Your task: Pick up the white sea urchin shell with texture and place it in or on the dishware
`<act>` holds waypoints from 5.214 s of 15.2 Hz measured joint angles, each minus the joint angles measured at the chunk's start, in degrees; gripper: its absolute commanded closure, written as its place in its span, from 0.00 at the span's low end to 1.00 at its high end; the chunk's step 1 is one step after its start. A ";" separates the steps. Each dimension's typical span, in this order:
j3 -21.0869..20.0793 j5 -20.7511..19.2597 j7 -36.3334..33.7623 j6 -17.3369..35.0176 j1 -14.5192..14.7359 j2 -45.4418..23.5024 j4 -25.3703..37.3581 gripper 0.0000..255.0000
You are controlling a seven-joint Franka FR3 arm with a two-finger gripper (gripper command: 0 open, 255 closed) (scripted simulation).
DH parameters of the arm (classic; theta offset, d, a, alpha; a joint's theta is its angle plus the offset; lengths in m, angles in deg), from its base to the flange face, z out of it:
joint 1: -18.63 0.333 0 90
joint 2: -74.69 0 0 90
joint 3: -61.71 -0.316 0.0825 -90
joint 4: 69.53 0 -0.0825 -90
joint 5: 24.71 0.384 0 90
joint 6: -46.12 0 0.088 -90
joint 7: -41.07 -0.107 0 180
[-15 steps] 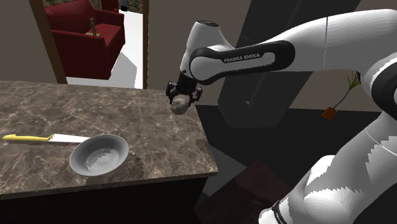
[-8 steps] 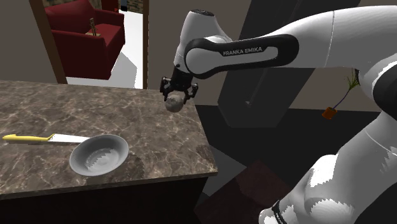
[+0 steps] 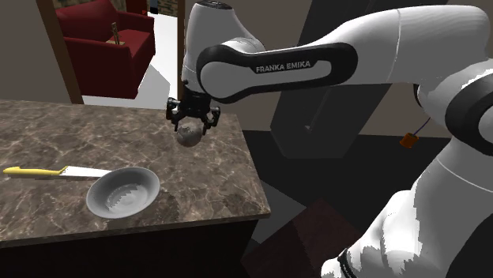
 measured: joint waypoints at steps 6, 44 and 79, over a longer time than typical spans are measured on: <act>-2.76 -3.88 -8.50 -3.91 5.16 -7.03 9.77 1.00; -2.78 10.79 3.81 5.86 -2.24 -13.98 0.37 1.00; -6.55 6.37 -12.17 -12.85 8.30 -18.56 24.62 1.00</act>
